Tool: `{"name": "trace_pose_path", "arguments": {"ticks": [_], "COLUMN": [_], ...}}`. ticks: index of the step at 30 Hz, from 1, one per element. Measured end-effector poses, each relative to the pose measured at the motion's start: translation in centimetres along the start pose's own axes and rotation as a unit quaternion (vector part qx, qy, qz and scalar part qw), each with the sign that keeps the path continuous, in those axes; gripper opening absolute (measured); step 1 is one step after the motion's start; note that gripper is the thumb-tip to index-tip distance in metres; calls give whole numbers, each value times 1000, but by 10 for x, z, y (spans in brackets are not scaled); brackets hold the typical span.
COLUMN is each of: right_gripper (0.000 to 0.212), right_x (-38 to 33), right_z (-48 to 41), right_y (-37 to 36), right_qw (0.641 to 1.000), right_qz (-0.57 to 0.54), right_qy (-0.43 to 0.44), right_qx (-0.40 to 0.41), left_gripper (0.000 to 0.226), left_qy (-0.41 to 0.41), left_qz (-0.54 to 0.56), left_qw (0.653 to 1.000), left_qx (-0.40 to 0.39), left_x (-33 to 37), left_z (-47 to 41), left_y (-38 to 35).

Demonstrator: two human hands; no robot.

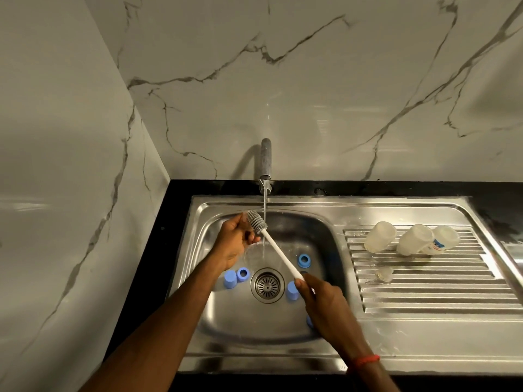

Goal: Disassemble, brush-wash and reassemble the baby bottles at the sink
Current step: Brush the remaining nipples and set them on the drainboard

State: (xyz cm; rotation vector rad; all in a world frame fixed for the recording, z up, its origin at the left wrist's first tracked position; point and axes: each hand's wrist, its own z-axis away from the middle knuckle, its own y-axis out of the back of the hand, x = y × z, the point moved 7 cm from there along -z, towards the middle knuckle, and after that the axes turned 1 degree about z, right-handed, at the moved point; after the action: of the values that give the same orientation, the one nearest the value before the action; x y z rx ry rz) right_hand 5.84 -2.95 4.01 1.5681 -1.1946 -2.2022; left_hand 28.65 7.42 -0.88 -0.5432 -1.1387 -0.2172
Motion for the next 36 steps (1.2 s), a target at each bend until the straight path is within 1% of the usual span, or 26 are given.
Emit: {"name": "trace_pose_path", "arguments": {"ticks": [2,6,8,11,14,17,19,21,23,25,27,29,32,34,36], "right_gripper": [44,27,27,32,28,23,22,22,20,18,18,21,16,16,24], "right_x": [1,-1,2,11,12,9,4,-2,-6,-7,-4,1,3,-1,-7], "right_z": [-5,-12,-10,-6,-2,0,-2,-5,-10,-12,-9,-2,0,-8,-15], "right_y": [-1,-6,-7,-7,-10,-13,-11,-5,0,3,2,0,1,3,3], "right_qw": [1000,998,997,995,993,992,993,995,996,998,997,996,996,996,998], "right_qz": [-11,-50,-69,-89,-100,-109,-104,-92,-83,-63,-64,-76,-82,-77,-62], "right_qy": [-15,-26,-30,-45,-42,-43,-37,-28,-22,-15,-11,-7,-12,-15,-6], "right_qx": [9,-10,-18,-24,-42,-50,-44,-37,-29,-23,-30,-40,-40,-30,-29], "left_gripper": [25,20,17,37,35,39,38,29,23,16,8,8,22,16,10], "left_qy": [2,-15,-5,11,21,11,11,19,18,2,-14,-22,-8,7,3], "left_qz": [51,91,124,191,235,243,254,278,278,260,267,263,264,279,282], "left_qw": [999,996,992,981,972,970,967,960,960,966,963,963,964,960,958], "left_qx": [-15,-21,-17,-24,-23,-3,-5,-2,4,5,25,55,44,36,47], "left_x": [-2,-3,-4,-3,-3,-1,-2,-4,-3,2,7,11,7,1,0], "left_z": [3,6,7,8,13,17,20,25,25,23,20,19,21,21,20], "left_y": [-8,-7,-1,7,10,8,0,-7,-10,-9,-3,3,-4,-10,-9]}}
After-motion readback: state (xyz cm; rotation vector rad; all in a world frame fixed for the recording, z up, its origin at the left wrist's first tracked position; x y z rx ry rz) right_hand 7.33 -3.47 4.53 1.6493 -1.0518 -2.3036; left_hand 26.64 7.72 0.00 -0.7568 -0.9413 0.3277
